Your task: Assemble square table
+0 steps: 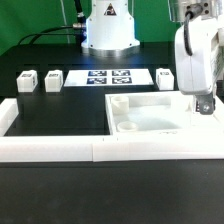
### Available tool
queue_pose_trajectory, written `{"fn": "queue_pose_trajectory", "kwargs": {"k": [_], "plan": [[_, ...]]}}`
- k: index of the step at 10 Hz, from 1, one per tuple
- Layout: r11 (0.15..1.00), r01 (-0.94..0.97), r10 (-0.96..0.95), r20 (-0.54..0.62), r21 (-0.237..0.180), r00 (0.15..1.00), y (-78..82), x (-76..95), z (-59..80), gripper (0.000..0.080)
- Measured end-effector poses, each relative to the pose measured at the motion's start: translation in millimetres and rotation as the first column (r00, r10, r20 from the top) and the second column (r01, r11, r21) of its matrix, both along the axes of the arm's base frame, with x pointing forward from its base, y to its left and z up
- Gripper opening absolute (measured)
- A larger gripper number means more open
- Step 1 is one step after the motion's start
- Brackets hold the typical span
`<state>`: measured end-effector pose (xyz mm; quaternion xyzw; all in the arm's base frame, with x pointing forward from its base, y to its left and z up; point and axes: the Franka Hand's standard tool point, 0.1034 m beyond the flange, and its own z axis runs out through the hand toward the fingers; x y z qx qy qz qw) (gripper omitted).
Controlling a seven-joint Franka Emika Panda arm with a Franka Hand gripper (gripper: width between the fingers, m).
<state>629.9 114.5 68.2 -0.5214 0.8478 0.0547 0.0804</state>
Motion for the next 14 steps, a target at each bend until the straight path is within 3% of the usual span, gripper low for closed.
{"fn": "queue_pose_trajectory", "kwargs": {"k": [2,4,11,14], "plan": [[1.0,-0.022,0.022,0.012,0.004,1.0,5.5,0.6,7.0,0.0648],[0.997,-0.074,0.074,0.055,0.008,0.996,10.6,-4.4,34.1,0.0649],[0.996,-0.091,0.09,0.047,0.003,0.995,10.1,-7.4,27.4,0.0649],[0.955,-0.294,0.295,0.089,-0.027,0.951,21.6,-23.5,31.7,0.0649]]}}
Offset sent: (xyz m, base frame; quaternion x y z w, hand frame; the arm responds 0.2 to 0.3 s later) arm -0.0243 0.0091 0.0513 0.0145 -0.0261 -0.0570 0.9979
